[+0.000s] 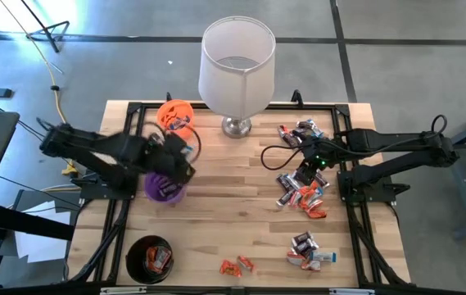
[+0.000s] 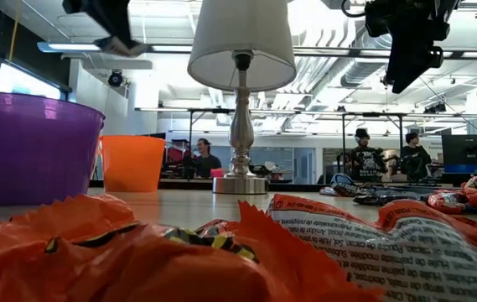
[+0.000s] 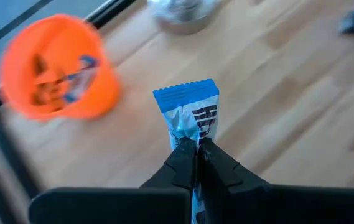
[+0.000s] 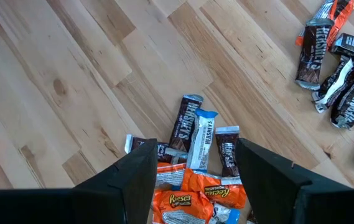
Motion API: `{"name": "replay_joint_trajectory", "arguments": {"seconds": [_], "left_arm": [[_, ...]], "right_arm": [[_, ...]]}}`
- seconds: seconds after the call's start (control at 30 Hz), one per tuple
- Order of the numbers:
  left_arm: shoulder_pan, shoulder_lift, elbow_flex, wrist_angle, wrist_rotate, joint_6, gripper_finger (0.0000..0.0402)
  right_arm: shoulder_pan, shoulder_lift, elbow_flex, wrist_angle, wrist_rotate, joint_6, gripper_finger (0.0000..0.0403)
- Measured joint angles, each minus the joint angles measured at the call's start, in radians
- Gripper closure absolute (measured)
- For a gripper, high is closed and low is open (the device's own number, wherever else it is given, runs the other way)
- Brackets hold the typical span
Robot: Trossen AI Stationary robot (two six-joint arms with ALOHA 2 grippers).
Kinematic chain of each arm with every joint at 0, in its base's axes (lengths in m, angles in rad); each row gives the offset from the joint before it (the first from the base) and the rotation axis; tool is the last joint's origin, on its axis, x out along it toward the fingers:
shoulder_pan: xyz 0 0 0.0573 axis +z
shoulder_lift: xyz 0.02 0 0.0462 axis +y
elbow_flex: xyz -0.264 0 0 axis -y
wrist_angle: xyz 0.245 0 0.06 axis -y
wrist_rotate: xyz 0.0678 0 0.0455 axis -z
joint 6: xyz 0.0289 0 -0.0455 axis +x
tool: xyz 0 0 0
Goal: Sort candy
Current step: Put the white chocolate into the orange bucket
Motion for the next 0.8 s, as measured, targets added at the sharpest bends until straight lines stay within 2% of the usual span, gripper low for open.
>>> {"name": "replay_joint_trajectory", "arguments": {"seconds": [0.3, 0.47, 0.63, 0.8], "left_arm": [[0.293, -0.105, 0.0, -0.019, 0.117, 0.288, 0.0401], [0.496, -0.144, 0.0, 0.043, 0.157, 0.497, 0.0401], [0.697, -0.13, 0.0, 0.142, 0.32, 0.723, 0.0401], [0.843, -0.065, 0.0, 0.15, 0.361, 0.877, 0.0401]], "right_arm": [[0.0, 0.0, 0.0, 0.0, 0.0, 0.0, 0.0192], [0.0, 0.0, 0.0, 0.0, 0.0, 0.0, 0.0192], [0.0, 0.0, 0.0, 0.0, 0.0, 0.0, 0.0192], [0.0, 0.0, 0.0, 0.0, 0.0, 0.0, 0.0192]]}}
